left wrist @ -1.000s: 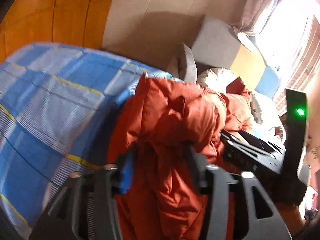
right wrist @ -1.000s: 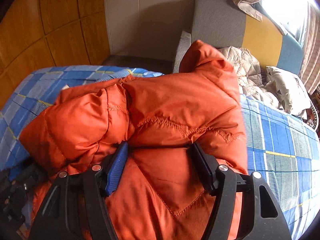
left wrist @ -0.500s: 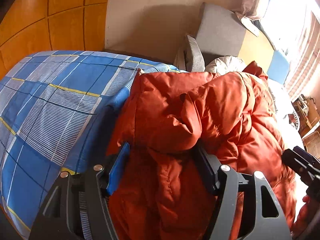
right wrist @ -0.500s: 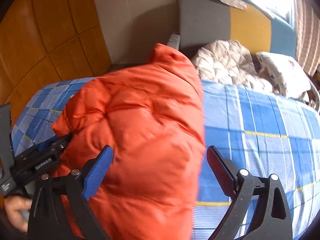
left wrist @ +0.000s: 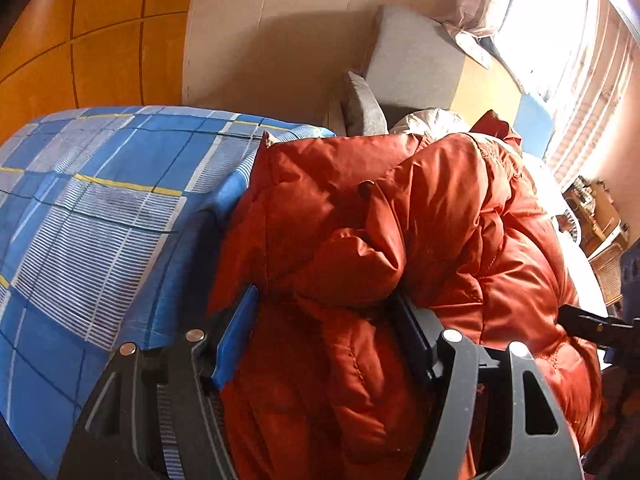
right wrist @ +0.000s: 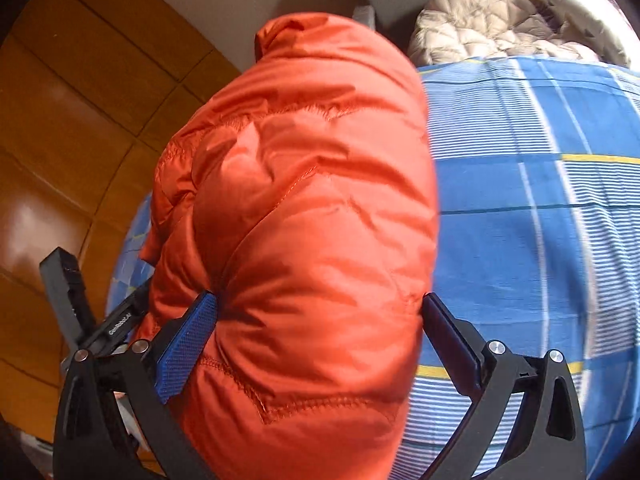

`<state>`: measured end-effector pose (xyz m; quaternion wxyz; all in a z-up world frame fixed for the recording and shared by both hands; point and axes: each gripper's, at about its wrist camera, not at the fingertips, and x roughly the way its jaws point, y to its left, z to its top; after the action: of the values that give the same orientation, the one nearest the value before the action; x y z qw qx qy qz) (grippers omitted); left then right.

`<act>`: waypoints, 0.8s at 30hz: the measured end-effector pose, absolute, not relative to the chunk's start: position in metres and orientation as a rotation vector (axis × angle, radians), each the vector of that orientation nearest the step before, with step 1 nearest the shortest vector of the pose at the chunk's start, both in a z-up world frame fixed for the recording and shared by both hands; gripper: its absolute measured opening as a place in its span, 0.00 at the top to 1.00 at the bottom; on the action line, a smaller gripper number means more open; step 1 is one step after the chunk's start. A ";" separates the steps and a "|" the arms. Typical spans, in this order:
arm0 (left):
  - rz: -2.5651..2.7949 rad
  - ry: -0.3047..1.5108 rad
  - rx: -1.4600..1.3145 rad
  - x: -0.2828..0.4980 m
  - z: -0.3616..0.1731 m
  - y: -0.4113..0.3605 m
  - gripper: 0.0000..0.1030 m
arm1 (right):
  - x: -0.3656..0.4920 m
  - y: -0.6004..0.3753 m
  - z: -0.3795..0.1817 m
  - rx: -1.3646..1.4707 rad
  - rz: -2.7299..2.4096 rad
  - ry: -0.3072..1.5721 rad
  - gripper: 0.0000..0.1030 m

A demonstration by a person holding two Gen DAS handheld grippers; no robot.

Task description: Fold large clothes

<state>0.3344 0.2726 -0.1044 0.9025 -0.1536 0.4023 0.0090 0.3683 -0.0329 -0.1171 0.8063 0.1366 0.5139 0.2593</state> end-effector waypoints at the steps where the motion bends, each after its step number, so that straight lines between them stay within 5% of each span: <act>1: 0.011 0.830 -0.332 0.335 -0.107 0.275 0.38 | 0.368 -0.027 -0.118 0.274 0.558 1.097 0.04; 16: -0.061 0.757 -0.467 0.317 -0.118 0.280 0.81 | 0.324 0.022 -0.093 -0.055 0.471 0.905 0.59; 24: -0.087 0.687 -0.557 0.295 -0.101 0.285 0.88 | 0.289 0.031 -0.062 -0.141 0.461 0.774 0.68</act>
<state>0.2946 0.2855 -0.1007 0.9028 -0.2696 0.3324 -0.0422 0.2893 0.0306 -0.0624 0.8979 -0.0679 0.3737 0.2226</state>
